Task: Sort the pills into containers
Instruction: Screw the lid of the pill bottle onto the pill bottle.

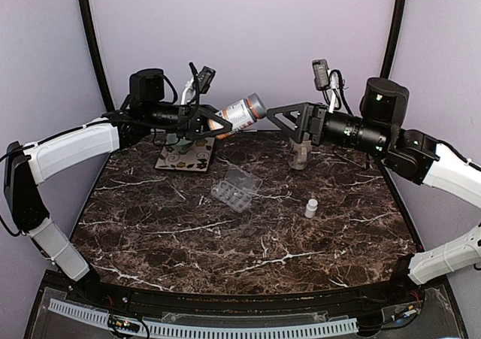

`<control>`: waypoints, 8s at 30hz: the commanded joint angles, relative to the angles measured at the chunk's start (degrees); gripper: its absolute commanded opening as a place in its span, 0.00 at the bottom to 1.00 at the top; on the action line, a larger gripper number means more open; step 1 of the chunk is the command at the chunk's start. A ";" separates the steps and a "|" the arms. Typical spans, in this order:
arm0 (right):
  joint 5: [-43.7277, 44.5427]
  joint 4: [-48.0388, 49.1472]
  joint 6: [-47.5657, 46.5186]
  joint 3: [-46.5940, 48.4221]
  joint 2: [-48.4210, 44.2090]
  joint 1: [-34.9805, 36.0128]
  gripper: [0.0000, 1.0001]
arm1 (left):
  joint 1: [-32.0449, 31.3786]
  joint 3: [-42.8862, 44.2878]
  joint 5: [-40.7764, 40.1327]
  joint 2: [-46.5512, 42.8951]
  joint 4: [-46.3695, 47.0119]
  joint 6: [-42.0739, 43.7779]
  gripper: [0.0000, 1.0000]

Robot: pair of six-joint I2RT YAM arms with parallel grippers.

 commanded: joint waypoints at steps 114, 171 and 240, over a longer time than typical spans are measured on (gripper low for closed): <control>-7.64 -0.10 15.01 12.87 17.11 -1.79 0.04 | -19.68 -7.93 -59.00 -14.30 5.81 39.95 0.00; -6.07 5.59 7.63 1.50 1.73 -1.46 0.89 | -20.22 -15.97 -74.37 -19.53 13.52 43.74 0.00; -9.47 3.99 1.44 8.65 8.56 -0.38 0.66 | -1.51 8.34 4.77 1.04 -9.19 5.64 0.00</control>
